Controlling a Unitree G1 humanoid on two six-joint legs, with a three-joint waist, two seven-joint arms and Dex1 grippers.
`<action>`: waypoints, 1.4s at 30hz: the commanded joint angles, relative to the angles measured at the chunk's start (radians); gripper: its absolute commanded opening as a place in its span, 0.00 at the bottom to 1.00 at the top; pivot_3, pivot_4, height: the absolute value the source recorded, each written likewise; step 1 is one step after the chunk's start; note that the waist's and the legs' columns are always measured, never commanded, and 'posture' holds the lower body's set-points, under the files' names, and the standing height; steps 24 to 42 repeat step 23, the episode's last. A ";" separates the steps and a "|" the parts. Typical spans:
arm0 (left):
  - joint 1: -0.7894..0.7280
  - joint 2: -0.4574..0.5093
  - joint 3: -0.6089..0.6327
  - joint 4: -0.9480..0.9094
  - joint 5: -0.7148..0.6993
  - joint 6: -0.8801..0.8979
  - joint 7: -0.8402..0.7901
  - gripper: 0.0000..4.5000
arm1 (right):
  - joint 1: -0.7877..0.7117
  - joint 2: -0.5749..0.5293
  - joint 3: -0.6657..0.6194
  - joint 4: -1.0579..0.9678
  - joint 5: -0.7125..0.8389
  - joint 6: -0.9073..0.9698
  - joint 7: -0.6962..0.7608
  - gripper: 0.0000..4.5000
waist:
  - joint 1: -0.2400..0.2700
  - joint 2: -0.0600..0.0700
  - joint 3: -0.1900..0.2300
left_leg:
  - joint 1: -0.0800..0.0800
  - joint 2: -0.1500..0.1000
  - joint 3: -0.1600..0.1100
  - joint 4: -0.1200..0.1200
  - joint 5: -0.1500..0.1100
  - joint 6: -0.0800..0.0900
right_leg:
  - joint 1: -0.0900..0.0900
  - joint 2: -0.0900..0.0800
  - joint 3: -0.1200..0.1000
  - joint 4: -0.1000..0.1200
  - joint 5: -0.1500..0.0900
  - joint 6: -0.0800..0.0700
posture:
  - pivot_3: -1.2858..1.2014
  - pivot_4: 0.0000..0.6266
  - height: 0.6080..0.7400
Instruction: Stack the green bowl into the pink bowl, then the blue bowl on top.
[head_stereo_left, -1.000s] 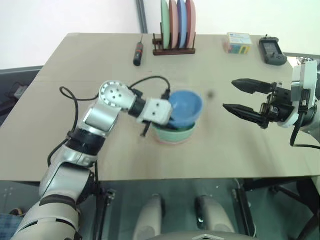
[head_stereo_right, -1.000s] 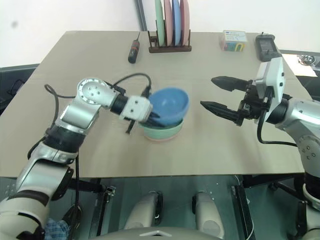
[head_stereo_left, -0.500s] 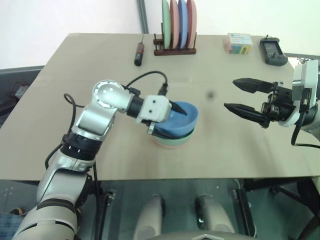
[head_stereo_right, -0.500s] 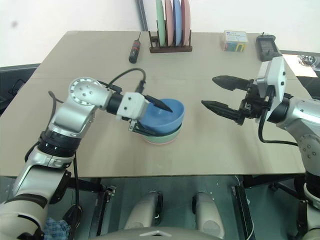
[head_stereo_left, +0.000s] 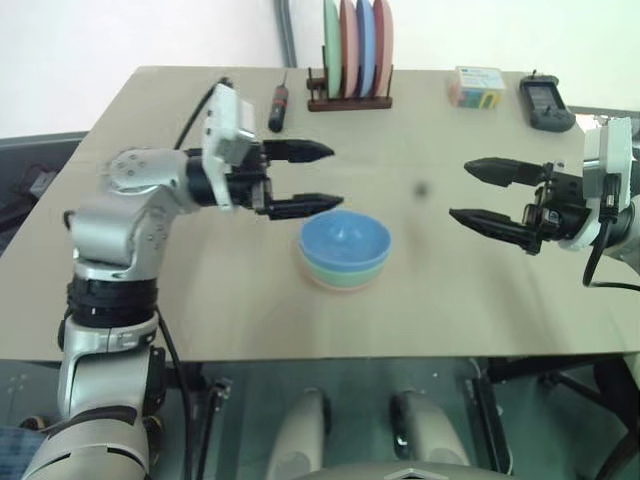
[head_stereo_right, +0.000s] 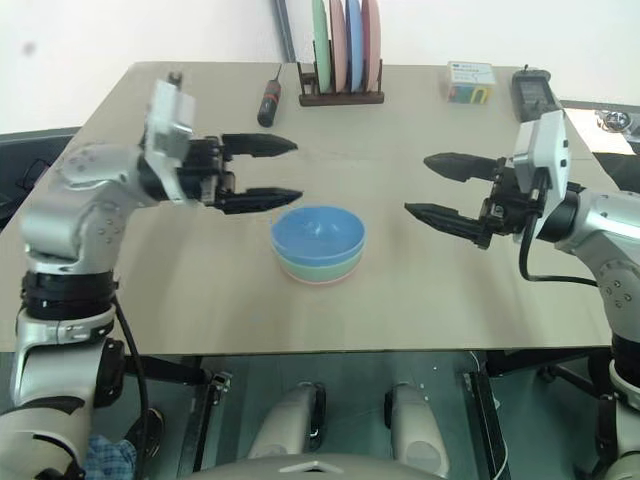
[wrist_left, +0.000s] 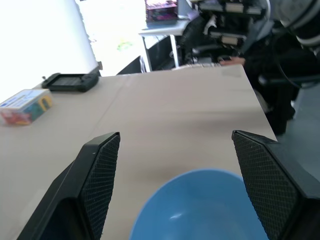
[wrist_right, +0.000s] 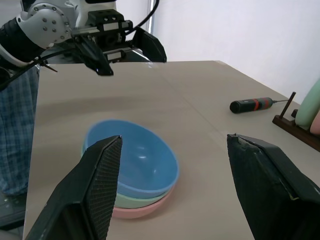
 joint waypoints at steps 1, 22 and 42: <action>0.140 0.040 0.145 -0.063 -0.056 0.063 0.086 0.85 | 0.033 -0.021 -0.041 0.001 0.001 -0.028 0.018 0.78 | -0.005 0.000 0.000 | 0.001 0.000 0.000 -0.001 0.000 0.000 | 0.000 0.000 0.000 0.000 0.000 0.000 | 0.52 0.24 1.00; 0.740 0.029 0.471 -0.209 -0.081 -0.128 0.169 0.85 | 0.263 -0.061 -0.141 0.306 -0.052 -0.266 0.337 0.78 | 0.008 -0.001 0.000 | 0.004 0.001 0.002 -0.001 0.000 0.000 | 0.003 -0.001 0.001 -0.001 -0.004 -0.002 | 0.52 0.24 1.00; 0.741 0.031 0.471 -0.210 -0.085 -0.130 0.168 0.85 | 0.265 -0.061 -0.142 0.309 -0.052 -0.270 0.340 0.78 | 0.008 -0.001 0.000 | 0.005 0.001 0.003 -0.001 0.000 0.000 | 0.003 -0.001 0.001 -0.001 -0.004 -0.002 | 0.52 0.24 1.00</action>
